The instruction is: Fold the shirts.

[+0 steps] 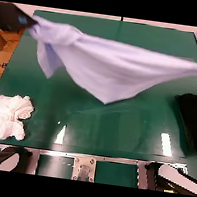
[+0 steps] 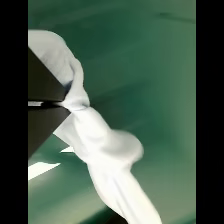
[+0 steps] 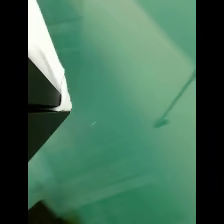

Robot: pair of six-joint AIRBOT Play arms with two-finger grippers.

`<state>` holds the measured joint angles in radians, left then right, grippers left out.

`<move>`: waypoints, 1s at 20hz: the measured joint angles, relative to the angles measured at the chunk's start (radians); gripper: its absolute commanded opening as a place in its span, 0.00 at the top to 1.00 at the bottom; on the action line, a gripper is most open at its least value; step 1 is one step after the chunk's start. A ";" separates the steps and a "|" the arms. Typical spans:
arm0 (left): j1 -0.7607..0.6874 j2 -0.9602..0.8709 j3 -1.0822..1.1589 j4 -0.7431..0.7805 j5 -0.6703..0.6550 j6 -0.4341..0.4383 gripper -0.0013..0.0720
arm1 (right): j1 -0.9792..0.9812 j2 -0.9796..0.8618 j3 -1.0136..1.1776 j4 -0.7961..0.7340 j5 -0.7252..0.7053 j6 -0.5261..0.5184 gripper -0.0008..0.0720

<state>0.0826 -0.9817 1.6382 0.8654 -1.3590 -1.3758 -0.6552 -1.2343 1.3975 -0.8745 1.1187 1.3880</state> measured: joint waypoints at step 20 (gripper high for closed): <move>0.005 -0.087 -0.378 0.074 0.058 -0.051 0.95 | 0.183 -0.192 0.344 0.085 0.014 0.028 0.97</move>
<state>0.0875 -1.0687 1.2606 0.9394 -1.3014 -1.4269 -0.4721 -1.4265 1.7416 -0.7895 1.1324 1.4162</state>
